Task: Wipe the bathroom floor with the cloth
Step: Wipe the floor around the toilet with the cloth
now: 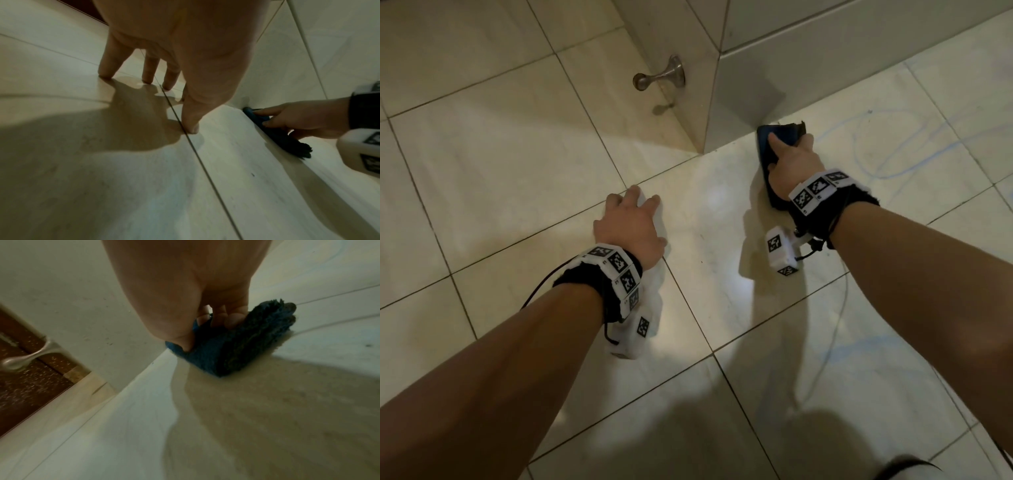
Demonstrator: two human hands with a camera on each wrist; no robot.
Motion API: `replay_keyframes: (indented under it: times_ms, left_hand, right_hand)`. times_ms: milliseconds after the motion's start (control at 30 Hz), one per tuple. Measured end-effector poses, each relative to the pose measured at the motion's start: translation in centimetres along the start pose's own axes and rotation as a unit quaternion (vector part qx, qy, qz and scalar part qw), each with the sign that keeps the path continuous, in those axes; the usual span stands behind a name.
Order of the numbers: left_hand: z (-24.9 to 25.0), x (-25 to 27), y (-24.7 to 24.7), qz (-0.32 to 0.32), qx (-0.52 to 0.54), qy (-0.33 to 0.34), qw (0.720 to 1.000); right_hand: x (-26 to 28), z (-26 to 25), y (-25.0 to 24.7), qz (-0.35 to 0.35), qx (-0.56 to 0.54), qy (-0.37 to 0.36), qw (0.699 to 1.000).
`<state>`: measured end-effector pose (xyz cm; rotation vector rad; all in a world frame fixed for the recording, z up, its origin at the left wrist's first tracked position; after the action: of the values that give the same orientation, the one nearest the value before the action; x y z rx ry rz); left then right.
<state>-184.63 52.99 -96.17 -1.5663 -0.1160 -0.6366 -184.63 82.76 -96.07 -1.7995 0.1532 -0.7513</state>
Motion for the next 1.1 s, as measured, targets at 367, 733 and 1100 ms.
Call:
replay_keyframes:
  times_ms: [367,733,1100]
  left_hand:
    - [-0.1,0.0,-0.1,-0.004,0.01,0.006,1.0]
    - [-0.3,0.2,0.2,-0.021,0.019,0.021,0.999]
    - [-0.4,0.4,0.0,-0.015,0.015,0.031,0.999]
  right_hand:
    - [5.4,-8.1,4.4,-0.049,0.064,-0.107,0.991]
    - [12.0,-7.7,7.9,-0.079,0.068,-0.136,0.985]
    - [17.6,-2.9,9.3,-0.103,0.039,-0.153,0.982]
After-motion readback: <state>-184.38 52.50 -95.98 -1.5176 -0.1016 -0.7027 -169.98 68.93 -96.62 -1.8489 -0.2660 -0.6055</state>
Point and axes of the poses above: each hand's wrist, its own x-axis away from the middle knuckle, its own y-axis out of the palm, z = x × y, the point moved 8 cm from there along -x, towards the middle knuckle, and after that the axes turned 3 degrees about -x, right-handed, at the moved point
